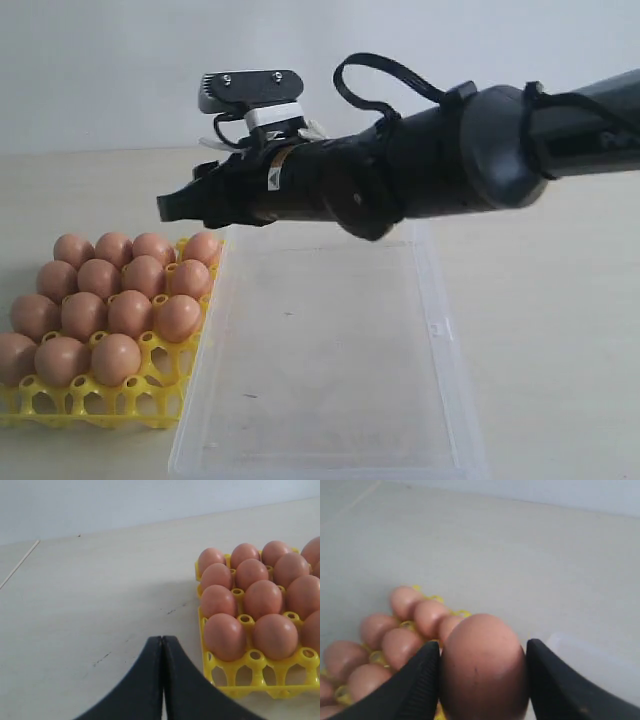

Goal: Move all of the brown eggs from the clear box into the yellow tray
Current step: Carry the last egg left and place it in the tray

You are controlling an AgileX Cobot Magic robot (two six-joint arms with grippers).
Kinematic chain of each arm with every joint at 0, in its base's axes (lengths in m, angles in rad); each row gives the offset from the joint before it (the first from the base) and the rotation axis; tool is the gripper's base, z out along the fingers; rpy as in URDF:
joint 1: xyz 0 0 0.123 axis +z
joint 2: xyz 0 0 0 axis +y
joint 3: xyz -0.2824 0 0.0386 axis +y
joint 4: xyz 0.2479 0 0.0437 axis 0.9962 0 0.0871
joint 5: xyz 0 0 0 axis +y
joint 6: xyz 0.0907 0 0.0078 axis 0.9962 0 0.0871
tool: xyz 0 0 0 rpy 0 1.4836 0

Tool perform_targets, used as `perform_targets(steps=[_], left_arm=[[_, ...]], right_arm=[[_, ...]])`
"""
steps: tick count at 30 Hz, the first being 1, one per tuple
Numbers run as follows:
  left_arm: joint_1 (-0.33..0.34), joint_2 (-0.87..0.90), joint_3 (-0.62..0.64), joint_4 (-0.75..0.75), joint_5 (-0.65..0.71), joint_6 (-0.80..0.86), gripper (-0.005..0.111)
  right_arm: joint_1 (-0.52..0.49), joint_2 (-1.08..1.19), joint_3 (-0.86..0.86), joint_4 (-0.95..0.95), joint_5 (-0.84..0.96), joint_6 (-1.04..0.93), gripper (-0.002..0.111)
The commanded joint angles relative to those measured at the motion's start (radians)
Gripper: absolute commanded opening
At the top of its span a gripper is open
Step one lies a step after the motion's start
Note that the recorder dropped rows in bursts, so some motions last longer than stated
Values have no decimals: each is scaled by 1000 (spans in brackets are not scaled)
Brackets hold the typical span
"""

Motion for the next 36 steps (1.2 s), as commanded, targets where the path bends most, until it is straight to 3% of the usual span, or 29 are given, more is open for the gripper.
perform_targets(steps=[1, 3, 5, 9, 28, 32, 36], left_arm=[[-8, -6, -4, -2, -9, -5, 0], [-8, -6, -4, -2, -9, -5, 0], [-8, -6, -4, -2, -9, -5, 0], [-8, -6, -4, -2, -9, -5, 0], [-8, -6, -4, -2, -9, -5, 0], [-8, -6, -4, -2, -9, -5, 0], [-8, -6, -4, -2, -9, -5, 0]], right_arm=[[92, -23, 125, -78, -172, -1, 0], [141, -1, 172, -141, -299, 42, 0], [164, 25, 174, -174, -295, 87, 0], [174, 68, 174, -409, -287, 394, 0], [174, 86, 174, -320, -225, 382, 1], [174, 86, 174, -320, -238, 380, 13], [174, 86, 174, -320, -238, 380, 41]])
